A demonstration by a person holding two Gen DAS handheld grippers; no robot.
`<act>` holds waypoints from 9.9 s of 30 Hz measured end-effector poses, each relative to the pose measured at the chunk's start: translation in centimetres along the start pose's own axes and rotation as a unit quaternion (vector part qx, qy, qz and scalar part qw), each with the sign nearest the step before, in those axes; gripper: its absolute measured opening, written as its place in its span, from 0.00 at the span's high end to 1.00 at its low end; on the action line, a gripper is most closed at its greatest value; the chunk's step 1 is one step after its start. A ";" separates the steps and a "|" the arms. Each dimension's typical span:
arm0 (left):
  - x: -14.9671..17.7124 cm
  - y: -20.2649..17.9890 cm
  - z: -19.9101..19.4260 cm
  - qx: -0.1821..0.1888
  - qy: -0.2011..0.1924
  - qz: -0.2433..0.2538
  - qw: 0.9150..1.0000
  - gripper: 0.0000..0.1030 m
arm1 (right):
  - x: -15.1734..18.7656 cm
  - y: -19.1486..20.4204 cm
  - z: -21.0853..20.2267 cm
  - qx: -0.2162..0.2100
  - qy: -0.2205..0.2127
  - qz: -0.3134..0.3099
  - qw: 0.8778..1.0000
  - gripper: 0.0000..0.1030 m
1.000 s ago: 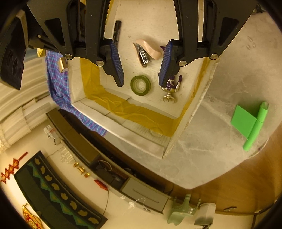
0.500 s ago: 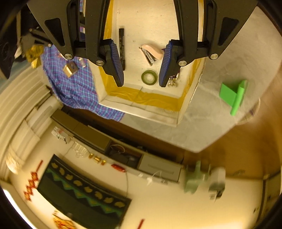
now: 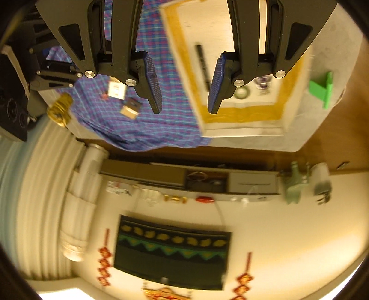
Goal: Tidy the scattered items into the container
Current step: 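Withdraw both open tools from the box back over the cloth, then close the left tool on the red-white staples box while the right reaches the tissue pack, then grasp the white tissue pack with the right tool while the left holds the staples box, then carry the staples box and tissue pack over the white box with both tools, then open the left tool to drop the staples box while the right releases the tissue pack, then withdraw both open tools from the box back over the cloth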
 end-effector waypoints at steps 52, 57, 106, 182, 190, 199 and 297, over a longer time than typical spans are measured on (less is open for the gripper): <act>21.1 -16.4 18.8 0.079 0.247 0.110 0.960 0.60 | 17.0 -24.8 7.3 0.128 0.193 0.217 0.948 0.45; 21.1 -16.1 18.4 0.075 0.249 0.102 0.960 0.61 | 17.2 -24.5 6.5 0.135 0.192 0.207 0.950 0.48; 14.0 -12.9 11.9 0.085 0.197 0.028 0.976 0.61 | 14.6 -16.6 0.3 0.110 0.117 0.191 0.968 0.65; 4.6 4.3 1.3 0.064 0.097 -0.187 0.975 0.61 | -1.4 1.9 -0.3 0.056 0.036 0.061 0.996 0.65; 4.7 6.4 2.0 0.060 0.107 -0.222 0.967 0.61 | -2.7 2.5 2.3 0.049 0.053 0.046 0.996 0.65; 5.1 9.1 3.1 0.050 0.118 -0.260 0.957 0.61 | -4.3 2.0 5.5 0.041 0.073 0.036 0.996 0.65; 3.2 4.5 1.4 0.019 0.071 -0.121 0.990 0.53 | -4.3 -2.1 7.4 0.042 0.031 0.044 0.998 0.57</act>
Point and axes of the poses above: each gripper's, at about its wrist camera, not at the fingertips, and z roughly the way its jaws point, y to its left, x to its underside, the point moved 10 cm from there along z, roughly the way its jaws point, and after that the axes turned 11 degrees about -z, right-handed, at the moved point
